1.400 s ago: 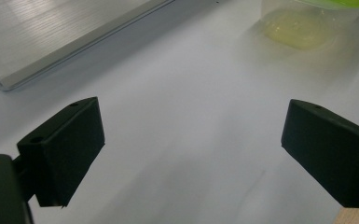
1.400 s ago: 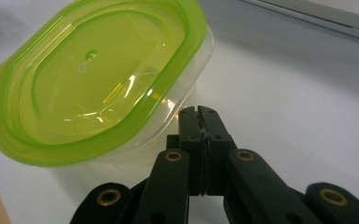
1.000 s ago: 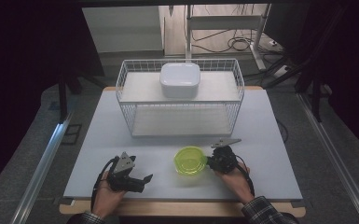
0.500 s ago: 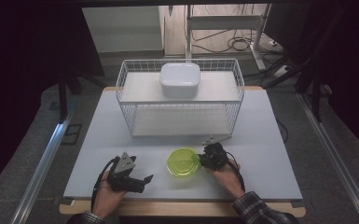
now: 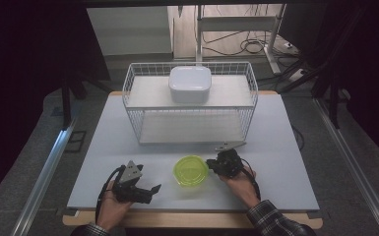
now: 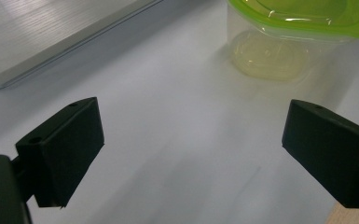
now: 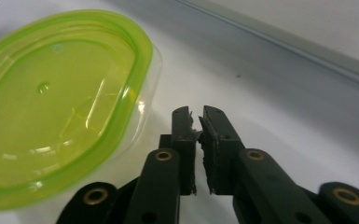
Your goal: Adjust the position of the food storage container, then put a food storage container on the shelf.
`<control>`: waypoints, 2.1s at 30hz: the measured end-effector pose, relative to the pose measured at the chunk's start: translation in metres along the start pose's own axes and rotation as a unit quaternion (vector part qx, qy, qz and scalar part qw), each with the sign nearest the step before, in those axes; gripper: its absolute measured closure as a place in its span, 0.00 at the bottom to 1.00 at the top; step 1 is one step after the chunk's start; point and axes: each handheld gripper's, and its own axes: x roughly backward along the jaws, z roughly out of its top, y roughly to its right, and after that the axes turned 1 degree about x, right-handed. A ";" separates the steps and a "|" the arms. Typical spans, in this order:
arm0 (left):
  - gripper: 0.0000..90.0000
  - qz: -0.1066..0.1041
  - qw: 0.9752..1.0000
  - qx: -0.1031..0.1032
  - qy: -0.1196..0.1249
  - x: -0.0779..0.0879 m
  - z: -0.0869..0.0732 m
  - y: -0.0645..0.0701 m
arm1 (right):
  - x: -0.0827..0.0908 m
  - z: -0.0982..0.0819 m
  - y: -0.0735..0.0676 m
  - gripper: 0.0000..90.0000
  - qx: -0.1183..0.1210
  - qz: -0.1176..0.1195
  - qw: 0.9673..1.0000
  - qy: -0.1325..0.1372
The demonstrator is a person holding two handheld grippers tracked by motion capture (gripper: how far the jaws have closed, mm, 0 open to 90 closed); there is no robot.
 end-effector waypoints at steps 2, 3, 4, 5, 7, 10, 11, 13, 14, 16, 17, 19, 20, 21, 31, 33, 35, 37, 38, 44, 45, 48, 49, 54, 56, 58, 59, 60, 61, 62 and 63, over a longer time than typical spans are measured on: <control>0.06 0.000 1.000 0.002 0.000 0.001 0.000 0.000 | 0.007 -0.001 0.000 0.87 0.009 -0.013 1.000 0.002; 0.06 -0.001 1.000 0.004 0.000 0.001 0.000 0.000 | 0.007 -0.001 0.000 0.87 0.009 -0.013 1.000 0.002; 0.05 0.000 1.000 0.006 0.000 0.003 0.000 0.000 | 0.014 -0.002 0.000 0.80 0.015 -0.023 1.000 0.005; 0.05 0.000 1.000 0.006 0.000 0.003 0.000 0.000 | 0.014 -0.002 0.000 0.80 0.015 -0.023 1.000 0.005; 0.05 0.001 1.000 0.006 0.000 0.005 0.000 0.000 | 0.024 -0.004 0.001 0.73 0.019 -0.031 0.999 0.009; 0.05 0.001 1.000 0.007 -0.002 0.008 0.001 0.004 | 0.039 -0.008 0.001 0.60 0.029 -0.031 0.999 0.004; 0.05 0.001 1.000 0.007 -0.002 0.008 0.001 0.004 | 0.039 -0.008 0.001 0.60 0.029 -0.031 0.999 0.004; 0.05 0.000 1.000 0.005 -0.004 0.009 0.000 0.007 | 0.046 -0.010 0.000 0.53 0.032 -0.029 0.999 0.008; 0.05 0.004 1.000 0.000 -0.007 0.011 -0.002 0.009 | 0.051 -0.012 -0.001 0.43 0.035 -0.033 0.999 0.016; 0.05 0.007 1.000 -0.002 -0.010 0.013 -0.003 0.011 | 0.054 -0.014 -0.001 0.35 0.039 -0.032 0.999 0.021; 0.05 0.007 1.000 -0.002 -0.010 0.013 -0.003 0.011 | 0.054 -0.014 -0.001 0.35 0.039 -0.032 0.999 0.021; 0.05 0.007 1.000 0.000 -0.008 0.014 -0.005 0.011 | 0.056 -0.018 -0.002 0.28 0.039 -0.029 0.999 0.019; 0.05 0.010 1.000 -0.001 -0.004 0.015 -0.007 0.011 | 0.056 -0.023 -0.003 0.22 0.041 -0.025 0.999 0.019; 0.04 0.010 1.000 -0.001 -0.004 0.015 -0.007 0.011 | 0.056 -0.023 -0.003 0.22 0.041 -0.025 0.999 0.019; 0.04 0.011 1.000 -0.013 -0.006 0.015 -0.009 0.015 | 0.055 -0.034 -0.010 0.08 0.050 -0.004 0.999 0.014; 0.04 0.011 1.000 -0.014 -0.006 0.014 -0.009 0.015 | 0.055 -0.033 -0.009 0.07 0.048 -0.004 0.999 0.014; 0.04 0.010 1.000 -0.014 -0.007 0.014 -0.010 0.014 | 0.055 -0.032 -0.009 0.07 0.042 -0.004 0.999 0.023; 0.04 0.009 1.000 -0.013 -0.006 0.014 -0.010 0.014 | 0.055 -0.031 -0.010 0.07 0.037 -0.003 0.999 0.026; 0.04 0.009 1.000 -0.014 -0.004 0.014 -0.010 0.014 | 0.054 -0.030 -0.010 0.06 0.028 0.001 0.999 0.027; 0.03 0.010 1.000 -0.019 -0.007 0.012 -0.010 0.015 | 0.051 -0.021 -0.010 0.05 -0.015 0.040 0.999 0.008; 0.03 0.010 1.000 -0.019 -0.007 0.012 -0.010 0.015 | 0.050 -0.019 -0.009 0.06 -0.018 0.044 0.999 0.006; 0.03 0.008 1.000 -0.019 -0.009 0.012 -0.010 0.015 | 0.048 -0.013 -0.010 0.14 -0.031 0.053 0.998 -0.006; 0.03 0.008 1.000 -0.019 -0.009 0.012 -0.010 0.015 | 0.048 -0.013 -0.010 0.14 -0.031 0.053 0.998 -0.006; 0.03 0.008 1.000 -0.021 -0.010 0.011 -0.010 0.015 | 0.044 0.001 -0.006 0.34 -0.057 0.084 0.995 0.006; 0.03 0.007 1.000 -0.021 -0.010 0.011 -0.010 0.016 | 0.042 0.005 -0.004 0.42 -0.067 0.091 0.994 0.009; 0.03 0.007 1.000 -0.022 -0.011 0.011 -0.010 0.016 | 0.037 0.008 -0.002 0.47 -0.078 0.096 0.992 0.002; 0.03 0.007 1.000 -0.022 -0.011 0.011 -0.010 0.016 | 0.037 0.008 -0.002 0.47 -0.078 0.096 0.992 0.002; 0.03 0.006 1.000 -0.023 -0.012 0.011 -0.010 0.016 | 0.035 0.009 -0.001 0.50 -0.081 0.099 0.992 0.001; 0.03 0.006 1.000 -0.024 -0.012 0.011 -0.010 0.016 | 0.032 0.010 0.000 0.52 -0.085 0.102 0.991 -0.001; 0.03 0.007 1.000 -0.026 -0.012 0.010 -0.010 0.017 | 0.030 0.011 0.002 0.55 -0.089 0.107 0.990 -0.002; 0.03 0.007 1.000 -0.027 -0.012 0.010 -0.010 0.017 | 0.027 0.013 0.003 0.58 -0.095 0.112 0.989 -0.004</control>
